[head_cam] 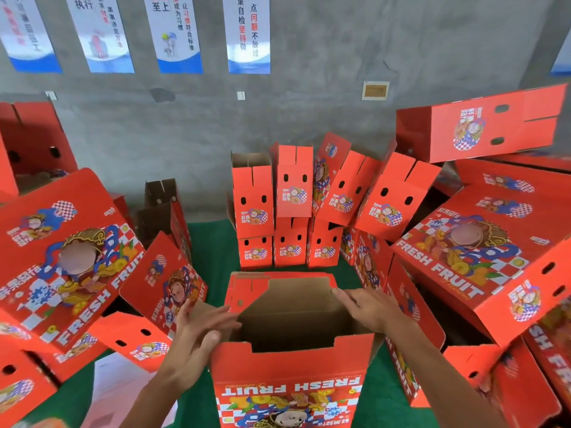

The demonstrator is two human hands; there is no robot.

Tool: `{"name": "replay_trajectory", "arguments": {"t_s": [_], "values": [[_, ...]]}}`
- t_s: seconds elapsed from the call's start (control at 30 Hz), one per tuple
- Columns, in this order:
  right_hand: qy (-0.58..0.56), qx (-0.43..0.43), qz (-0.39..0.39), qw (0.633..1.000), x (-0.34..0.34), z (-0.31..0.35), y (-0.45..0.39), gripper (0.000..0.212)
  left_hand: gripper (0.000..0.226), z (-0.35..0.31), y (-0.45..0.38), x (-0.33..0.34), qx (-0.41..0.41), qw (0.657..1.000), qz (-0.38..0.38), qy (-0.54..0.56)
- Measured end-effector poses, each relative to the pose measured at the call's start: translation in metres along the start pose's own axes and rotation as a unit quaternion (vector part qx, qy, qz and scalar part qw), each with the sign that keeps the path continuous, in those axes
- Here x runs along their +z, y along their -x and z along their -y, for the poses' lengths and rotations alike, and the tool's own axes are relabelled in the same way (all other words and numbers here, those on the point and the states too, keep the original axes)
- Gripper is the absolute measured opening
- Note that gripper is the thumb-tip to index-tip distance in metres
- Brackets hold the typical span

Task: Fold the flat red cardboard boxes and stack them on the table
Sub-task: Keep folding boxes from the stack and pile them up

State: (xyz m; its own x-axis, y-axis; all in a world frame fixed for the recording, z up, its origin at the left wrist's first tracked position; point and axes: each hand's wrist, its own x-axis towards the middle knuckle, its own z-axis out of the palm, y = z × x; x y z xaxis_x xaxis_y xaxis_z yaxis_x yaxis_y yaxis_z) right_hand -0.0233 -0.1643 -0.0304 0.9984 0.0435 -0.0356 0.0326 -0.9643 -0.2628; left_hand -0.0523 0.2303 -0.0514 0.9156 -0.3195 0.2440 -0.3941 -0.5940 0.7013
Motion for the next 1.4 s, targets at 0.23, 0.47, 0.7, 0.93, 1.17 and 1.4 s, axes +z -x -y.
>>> {"name": "replay_trajectory", "arguments": {"t_s": [0.23, 0.47, 0.7, 0.93, 1.17, 1.4], "values": [[0.081, 0.059, -0.042, 0.994, -0.015, 0.008, -0.006, 0.074, 0.065, -0.023, -0.008, 0.019, -0.021, 0.946, -0.022, -0.324], [-0.204, 0.069, -0.156, 0.964, -0.038, 0.006, 0.01, 0.03, 0.051, -0.03, -0.023, 0.032, -0.057, 0.883, 0.001, -0.466], [-0.333, -0.074, -0.123, 0.932, 0.017, 0.013, 0.021, 0.026, 0.089, -0.017, -0.037, 0.053, -0.149, 0.851, 0.013, -0.504], [-0.219, -0.127, -0.101, 0.962, 0.049, 0.018, 0.032, 0.086, 0.087, -0.03, -0.026, 0.05, 0.001, 0.918, -0.211, -0.335], [-0.161, -0.105, -0.047, 0.98, 0.045, 0.02, 0.026, 0.108, 0.076, -0.03, -0.018, 0.056, 0.039, 0.934, -0.354, 0.008], [-0.13, -0.074, -0.051, 0.987, 0.053, 0.024, 0.013, 0.107, 0.028, -0.019, 0.003, 0.078, 0.059, 0.994, -0.092, -0.015]]}}
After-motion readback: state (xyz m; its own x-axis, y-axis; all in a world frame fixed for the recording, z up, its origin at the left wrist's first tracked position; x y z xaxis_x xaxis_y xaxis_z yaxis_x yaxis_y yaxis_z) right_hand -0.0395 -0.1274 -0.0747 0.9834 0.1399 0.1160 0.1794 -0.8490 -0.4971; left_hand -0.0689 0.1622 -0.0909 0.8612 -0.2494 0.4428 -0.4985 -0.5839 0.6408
